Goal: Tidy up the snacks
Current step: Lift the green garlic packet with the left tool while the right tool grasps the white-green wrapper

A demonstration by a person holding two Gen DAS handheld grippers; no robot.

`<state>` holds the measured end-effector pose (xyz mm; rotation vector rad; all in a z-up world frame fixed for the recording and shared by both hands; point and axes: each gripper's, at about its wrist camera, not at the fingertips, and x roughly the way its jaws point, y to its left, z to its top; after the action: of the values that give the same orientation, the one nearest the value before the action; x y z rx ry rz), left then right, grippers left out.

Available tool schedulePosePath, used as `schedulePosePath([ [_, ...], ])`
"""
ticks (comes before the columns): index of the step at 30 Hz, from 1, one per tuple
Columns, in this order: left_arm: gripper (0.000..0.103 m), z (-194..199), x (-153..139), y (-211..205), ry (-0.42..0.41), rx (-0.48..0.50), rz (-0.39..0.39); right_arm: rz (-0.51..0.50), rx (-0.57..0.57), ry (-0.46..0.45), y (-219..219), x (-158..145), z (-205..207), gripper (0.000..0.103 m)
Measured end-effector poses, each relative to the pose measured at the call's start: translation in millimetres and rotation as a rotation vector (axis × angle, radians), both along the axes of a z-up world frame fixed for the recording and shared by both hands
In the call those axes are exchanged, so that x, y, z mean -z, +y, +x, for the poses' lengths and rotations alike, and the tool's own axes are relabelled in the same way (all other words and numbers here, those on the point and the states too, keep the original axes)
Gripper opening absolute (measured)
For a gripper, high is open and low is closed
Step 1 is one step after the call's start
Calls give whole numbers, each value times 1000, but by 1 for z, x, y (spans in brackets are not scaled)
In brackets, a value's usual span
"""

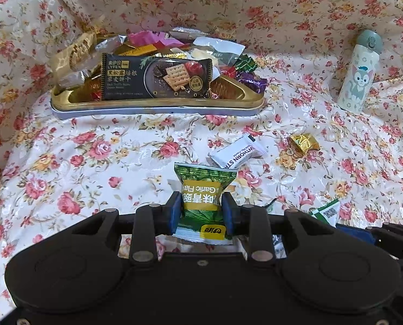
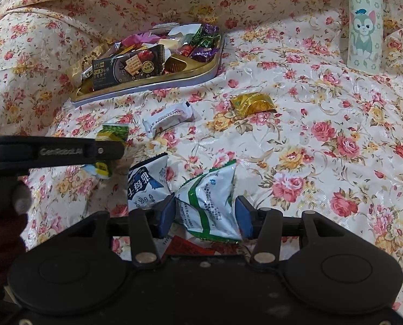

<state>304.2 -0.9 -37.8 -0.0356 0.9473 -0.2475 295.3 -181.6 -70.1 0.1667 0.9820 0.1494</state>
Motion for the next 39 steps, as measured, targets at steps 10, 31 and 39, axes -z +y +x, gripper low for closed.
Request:
schedulePosePath([
  [10, 40, -17, -13, 2, -6, -7, -10, -12, 22, -44, -2, -10, -6, 41],
  [31, 40, -101, -40, 2, -28, -35, 38, 7, 75, -152, -19, -60, -92, 41],
  [39, 40, -149, -44, -5, -40, -39, 70, 27, 78, -194, -22, -76, -150, 41],
])
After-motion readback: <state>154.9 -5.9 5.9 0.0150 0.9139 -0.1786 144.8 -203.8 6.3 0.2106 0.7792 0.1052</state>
